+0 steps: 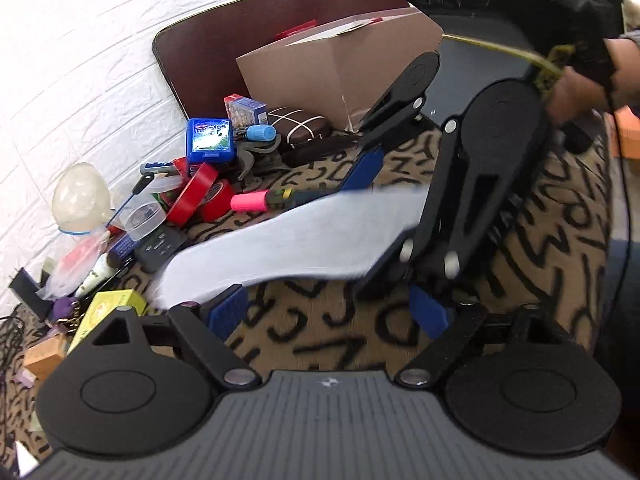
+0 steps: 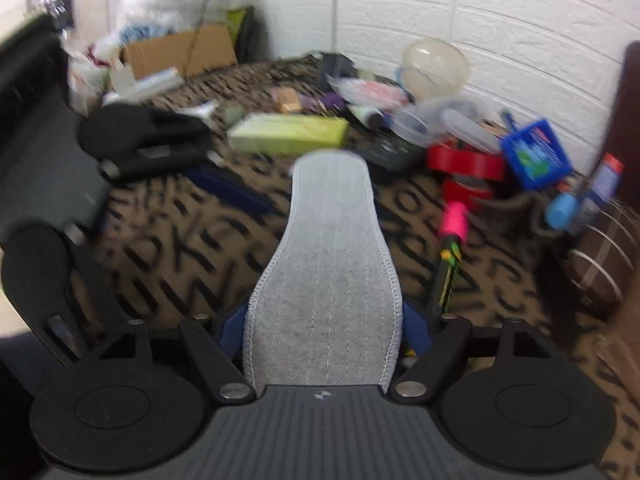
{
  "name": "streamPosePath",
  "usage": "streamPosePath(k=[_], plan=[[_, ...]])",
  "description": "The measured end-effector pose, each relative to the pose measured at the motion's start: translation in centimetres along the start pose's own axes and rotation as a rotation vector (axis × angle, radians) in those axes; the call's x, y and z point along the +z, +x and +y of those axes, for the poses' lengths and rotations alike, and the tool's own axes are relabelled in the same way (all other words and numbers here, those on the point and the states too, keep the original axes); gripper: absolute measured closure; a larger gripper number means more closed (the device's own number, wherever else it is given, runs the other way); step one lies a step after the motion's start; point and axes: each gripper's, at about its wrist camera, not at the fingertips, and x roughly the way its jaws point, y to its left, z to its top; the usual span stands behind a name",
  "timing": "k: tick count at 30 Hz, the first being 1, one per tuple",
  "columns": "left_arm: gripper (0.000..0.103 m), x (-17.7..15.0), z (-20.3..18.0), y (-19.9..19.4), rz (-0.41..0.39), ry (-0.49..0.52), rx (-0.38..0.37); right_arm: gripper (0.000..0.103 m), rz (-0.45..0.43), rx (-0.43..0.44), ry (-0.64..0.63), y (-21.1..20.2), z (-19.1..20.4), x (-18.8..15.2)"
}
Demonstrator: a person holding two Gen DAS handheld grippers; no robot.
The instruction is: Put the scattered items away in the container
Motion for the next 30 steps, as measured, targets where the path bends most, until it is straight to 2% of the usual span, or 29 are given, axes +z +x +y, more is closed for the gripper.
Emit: streamPosePath(k=[2, 5, 8, 10, 12, 14, 17, 19, 20, 24, 30], plan=[[0.009, -0.6, 0.3, -0.6, 0.014, 0.017, 0.017, 0.026, -0.024, -0.034, 0.041, -0.6, -0.8, -0.8], [0.009, -1.0, 1.6, -0.6, 0.026, -0.004, 0.056, 0.006, -0.048, -0.053, 0.097, -1.2, -1.6, -1.7], [0.004, -0.7, 2.9, 0.2, 0.006, -0.061, 0.150, 0.005, -0.070, -0.033, 0.178, -1.7, -1.8, -2.7], [0.003, 0.0, 3.9, 1.5, -0.001, -0.094, 0.175, 0.002, -0.081, -0.036, 0.198, -2.0, -1.3, -3.2], [0.003, 0.7, 4.6, 2.7, 0.002, -0.116, 0.146, 0.000, -0.074, -0.065, 0.178, -2.0, -0.7, -3.6], [0.005, 1.5, 4.7, 4.1, 0.009, -0.081, 0.110, 0.000, -0.072, -0.079, 0.160, -2.2, -0.3, -4.0], [0.008, 2.3, 3.7, 5.4, 0.014, 0.071, 0.023, 0.000, -0.072, -0.069, 0.163, -2.4, -0.6, -4.2], [0.003, 2.5, 3.5, 6.0, 0.015, 0.174, -0.006, 0.000, -0.066, -0.062, 0.160, -2.4, -0.7, -4.2], [0.001, 2.8, 3.8, 6.4, 0.019, 0.186, -0.011, 0.000, -0.063, -0.062, 0.157, -2.4, -0.7, -4.2], [0.000, 3.1, 5.0, 7.9, 0.041, 0.159, -0.039, 0.000, -0.072, -0.083, 0.163, -2.3, -0.6, -4.2], [0.000, 1.3, 6.3, 8.4, 0.070, -0.138, -0.105, 0.000, -0.084, -0.178, 0.233, -1.8, -2.9, -4.2]])
